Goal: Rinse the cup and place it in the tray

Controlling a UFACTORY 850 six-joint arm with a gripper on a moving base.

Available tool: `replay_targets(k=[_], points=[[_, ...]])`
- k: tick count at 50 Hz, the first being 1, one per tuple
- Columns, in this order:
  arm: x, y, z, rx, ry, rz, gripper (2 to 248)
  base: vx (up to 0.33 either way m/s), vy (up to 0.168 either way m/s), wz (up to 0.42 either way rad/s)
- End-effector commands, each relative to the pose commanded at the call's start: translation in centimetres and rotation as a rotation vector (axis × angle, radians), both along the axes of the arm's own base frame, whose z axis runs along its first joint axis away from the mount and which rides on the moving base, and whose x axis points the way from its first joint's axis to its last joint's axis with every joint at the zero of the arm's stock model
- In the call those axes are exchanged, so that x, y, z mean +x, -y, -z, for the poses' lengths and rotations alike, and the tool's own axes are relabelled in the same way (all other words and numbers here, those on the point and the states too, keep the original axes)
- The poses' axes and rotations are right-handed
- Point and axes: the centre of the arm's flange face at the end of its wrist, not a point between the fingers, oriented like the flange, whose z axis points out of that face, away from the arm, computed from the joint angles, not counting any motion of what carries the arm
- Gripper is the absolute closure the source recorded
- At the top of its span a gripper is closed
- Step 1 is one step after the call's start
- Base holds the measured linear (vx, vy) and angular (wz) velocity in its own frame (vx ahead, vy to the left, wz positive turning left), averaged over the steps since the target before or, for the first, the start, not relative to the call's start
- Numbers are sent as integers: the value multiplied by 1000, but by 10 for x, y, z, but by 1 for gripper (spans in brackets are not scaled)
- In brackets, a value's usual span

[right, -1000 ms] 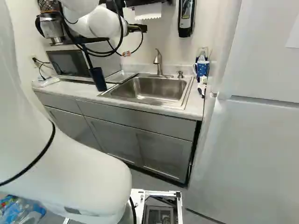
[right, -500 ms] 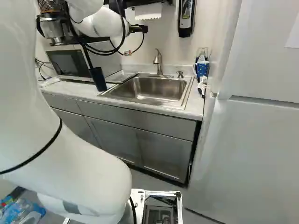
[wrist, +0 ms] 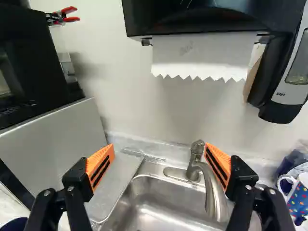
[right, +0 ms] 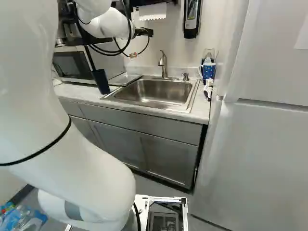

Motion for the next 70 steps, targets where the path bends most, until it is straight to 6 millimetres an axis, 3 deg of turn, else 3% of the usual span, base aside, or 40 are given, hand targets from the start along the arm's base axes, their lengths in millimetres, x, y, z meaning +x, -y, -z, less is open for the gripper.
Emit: replay_targets(k=[70], points=[[90, 25, 21, 3, -205, 41, 3, 0, 0, 0]])
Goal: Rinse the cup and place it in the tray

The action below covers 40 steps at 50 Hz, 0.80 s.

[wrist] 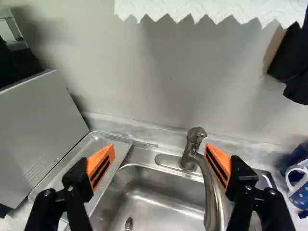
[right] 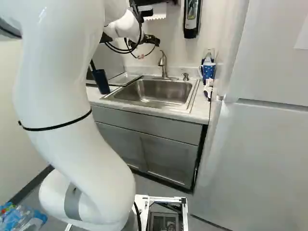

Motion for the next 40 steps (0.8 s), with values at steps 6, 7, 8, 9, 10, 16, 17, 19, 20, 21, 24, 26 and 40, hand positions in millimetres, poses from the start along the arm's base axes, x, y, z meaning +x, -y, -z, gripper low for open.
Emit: replay_targets(k=[6, 7, 8, 9, 10, 16, 17, 19, 20, 21, 24, 26, 40], points=[[7, 2, 2, 1, -17, 3, 3, 0, 0, 0], [9, 3, 3, 1, -20, 4, 3, 0, 0, 0], [10, 3, 3, 1, -23, 4, 3, 0, 0, 0], [11, 3, 3, 1, -26, 5, 3, 0, 0, 0], [12, 4, 4, 1, -29, 5, 3, 0, 0, 0], [19, 6, 6, 2, -46, 8, 3, 0, 0, 0], [20, 6, 6, 2, -49, 8, 3, 0, 0, 0], [22, 7, 7, 2, -55, 9, 3, 0, 0, 0], [23, 7, 7, 2, -58, 10, 3, 0, 0, 0], [23, 7, 8, 2, -61, 10, 3, 0, 0, 0], [26, 9, 9, 3, -71, 12, 3, 0, 0, 0], [28, 9, 9, 3, -76, 13, 3, 0, 0, 0], [39, 14, 15, 5, -118, 19, 3, 0, 0, 0]])
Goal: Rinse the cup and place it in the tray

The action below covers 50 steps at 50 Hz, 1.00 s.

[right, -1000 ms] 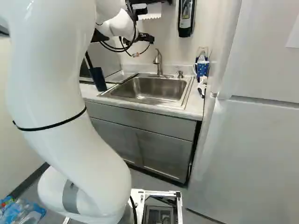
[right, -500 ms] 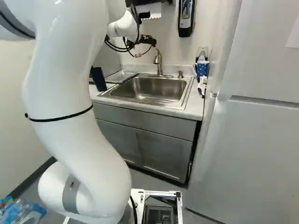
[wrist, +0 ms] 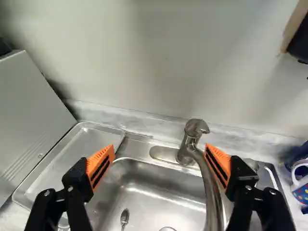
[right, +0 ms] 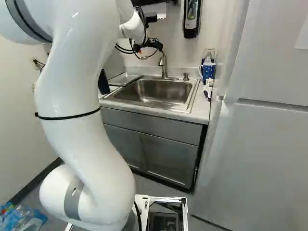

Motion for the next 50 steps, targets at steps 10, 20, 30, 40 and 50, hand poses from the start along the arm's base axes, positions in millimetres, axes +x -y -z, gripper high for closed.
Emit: replay_targets(k=[10, 20, 30, 40, 50], points=[[9, 1, 3, 1, -24, 1, 3, 0, 0, 0], [18, 1, 6, 2, -43, 1, 3, 0, 0, 0], [27, 1, 9, 3, -61, 0, 3, 0, 0, 0], [38, 2, 11, 3, -64, -1, 3, 0, 0, 0], [48, 2, 13, 3, -58, -1, 3, 0, 0, 0]])
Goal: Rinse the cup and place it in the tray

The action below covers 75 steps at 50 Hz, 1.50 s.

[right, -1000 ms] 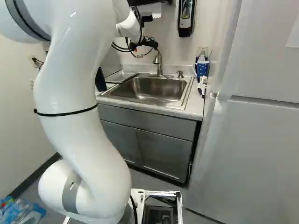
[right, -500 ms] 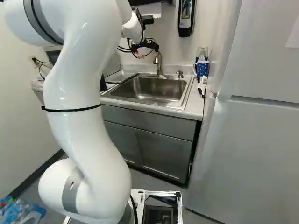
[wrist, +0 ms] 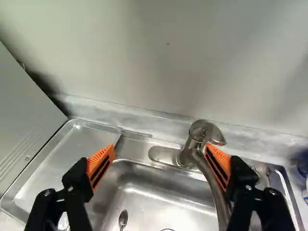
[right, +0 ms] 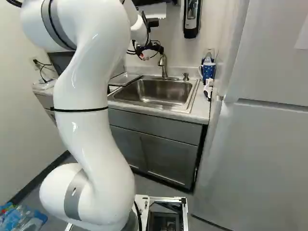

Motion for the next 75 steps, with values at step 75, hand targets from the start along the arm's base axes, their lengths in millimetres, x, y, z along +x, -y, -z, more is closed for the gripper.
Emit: replay_targets(k=[75], points=[[32, 0, -8, -8, 162, -2, 3, 0, 0, 0]])
